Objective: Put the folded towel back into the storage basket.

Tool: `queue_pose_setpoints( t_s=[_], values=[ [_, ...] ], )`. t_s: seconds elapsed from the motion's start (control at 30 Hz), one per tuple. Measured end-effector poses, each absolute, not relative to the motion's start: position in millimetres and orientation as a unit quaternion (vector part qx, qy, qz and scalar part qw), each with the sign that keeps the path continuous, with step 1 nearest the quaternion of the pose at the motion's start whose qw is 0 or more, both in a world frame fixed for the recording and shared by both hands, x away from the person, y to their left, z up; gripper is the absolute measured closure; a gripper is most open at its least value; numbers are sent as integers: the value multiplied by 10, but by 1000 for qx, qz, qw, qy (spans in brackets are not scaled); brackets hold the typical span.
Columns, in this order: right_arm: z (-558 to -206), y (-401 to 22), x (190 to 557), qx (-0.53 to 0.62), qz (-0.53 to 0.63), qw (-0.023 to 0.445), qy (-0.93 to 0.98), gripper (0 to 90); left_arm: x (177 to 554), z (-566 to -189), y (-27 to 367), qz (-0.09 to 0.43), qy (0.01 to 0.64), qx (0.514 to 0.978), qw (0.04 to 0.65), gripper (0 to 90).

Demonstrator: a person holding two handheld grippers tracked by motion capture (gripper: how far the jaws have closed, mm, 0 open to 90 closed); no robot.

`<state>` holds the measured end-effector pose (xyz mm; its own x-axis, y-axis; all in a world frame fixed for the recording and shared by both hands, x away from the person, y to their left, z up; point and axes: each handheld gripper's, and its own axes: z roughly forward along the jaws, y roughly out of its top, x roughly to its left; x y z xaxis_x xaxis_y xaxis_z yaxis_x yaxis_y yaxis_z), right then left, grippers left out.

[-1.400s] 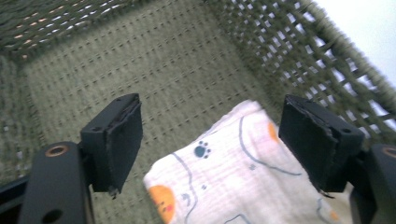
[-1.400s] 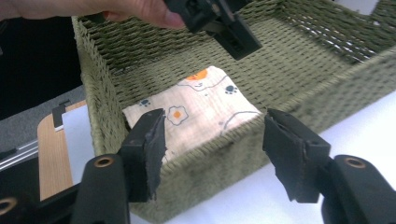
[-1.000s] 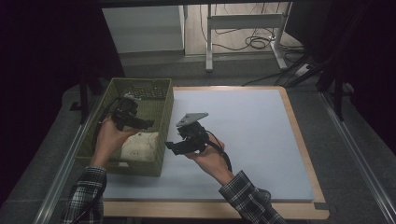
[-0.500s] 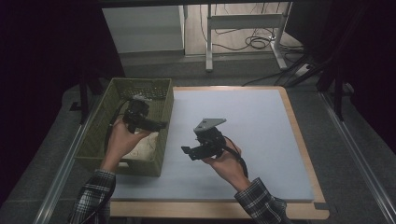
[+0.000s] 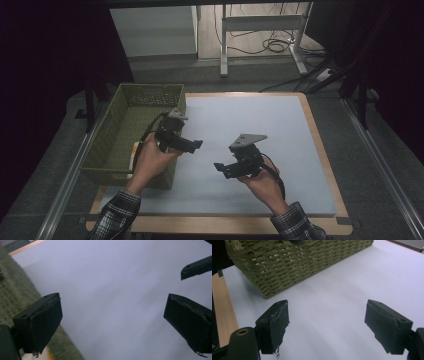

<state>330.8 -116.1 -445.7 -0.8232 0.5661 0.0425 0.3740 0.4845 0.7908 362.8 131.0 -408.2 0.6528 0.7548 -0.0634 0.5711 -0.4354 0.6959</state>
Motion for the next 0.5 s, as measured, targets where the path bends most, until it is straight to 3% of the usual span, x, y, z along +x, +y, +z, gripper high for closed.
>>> queue_pose_setpoints(
  t_s=[0.5],
  values=[
    [-4721,-1759,3202,313,401,142,849,138,3425,-4473,568,115,368,844,373,6]
  ],
)
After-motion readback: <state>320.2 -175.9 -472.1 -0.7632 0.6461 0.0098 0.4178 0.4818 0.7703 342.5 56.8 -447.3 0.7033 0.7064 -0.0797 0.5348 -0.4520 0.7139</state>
